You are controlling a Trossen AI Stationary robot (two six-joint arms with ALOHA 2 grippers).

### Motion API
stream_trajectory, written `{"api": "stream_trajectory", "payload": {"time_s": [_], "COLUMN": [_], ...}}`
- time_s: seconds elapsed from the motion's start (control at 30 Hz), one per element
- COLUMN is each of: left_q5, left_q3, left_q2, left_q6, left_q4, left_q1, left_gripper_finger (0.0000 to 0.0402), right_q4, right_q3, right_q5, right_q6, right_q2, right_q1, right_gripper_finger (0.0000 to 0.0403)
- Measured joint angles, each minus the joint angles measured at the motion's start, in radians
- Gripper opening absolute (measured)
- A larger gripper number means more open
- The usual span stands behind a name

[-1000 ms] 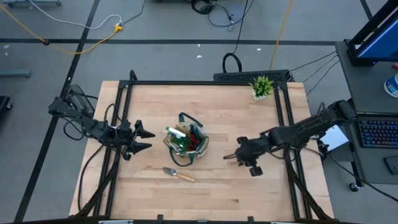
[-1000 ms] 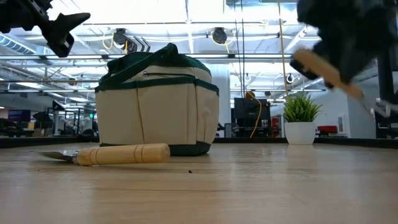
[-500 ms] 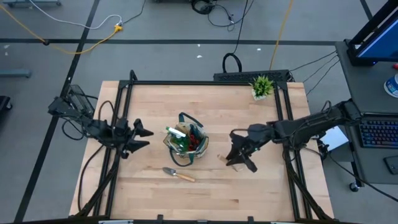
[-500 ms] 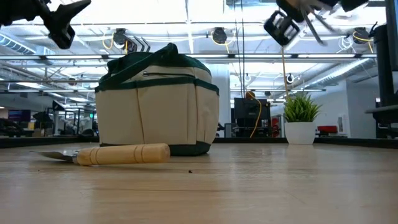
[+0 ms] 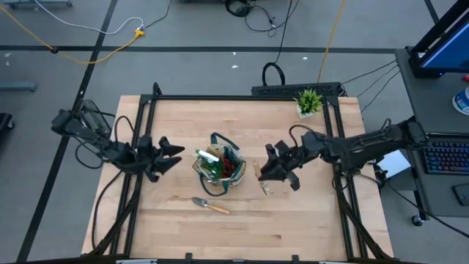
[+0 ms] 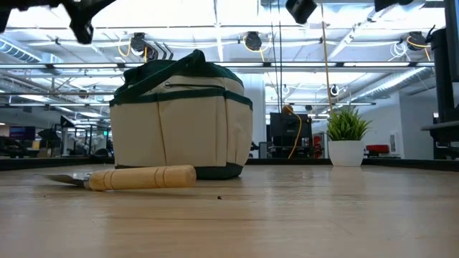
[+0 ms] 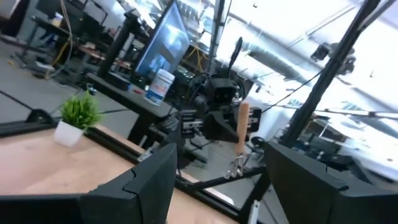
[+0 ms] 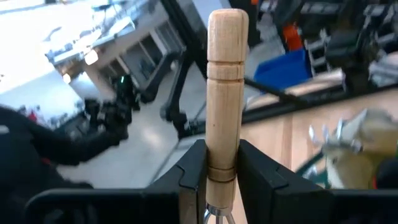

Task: Pick & Place Garden tools in Gardening bag
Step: Put the brown hand rake into the gardening bag

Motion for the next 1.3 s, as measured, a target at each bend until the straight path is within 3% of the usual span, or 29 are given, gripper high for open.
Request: {"api": "stream_trajectory", "payload": {"time_s": [0.27,0.73,1.3], "left_q5": [-0.008,0.002,0.302], "left_q3": [0.213,0.630,0.955], "left_q2": [0.195,0.469,0.786], "left_q6": [0.113,0.069,0.064], "left_q4": [-0.014,-0.392,-0.486], "left_q1": [0.018,0.122,0.254], "left_gripper_finger": [0.0250,0.0250,0.0250], "right_q4": [0.124,0.210,0.210], "right_q3": [0.000,0.000,0.000], "right_q5": [0.002,0.033,0.034], "right_q6": [0.029,-0.007,-0.114], "right_q2": [0.000,0.000,0.000], "right_q1": [-0.058,-0.086,-0.085], "right_gripper_finger": [0.0055,0.0055,0.0055]}}
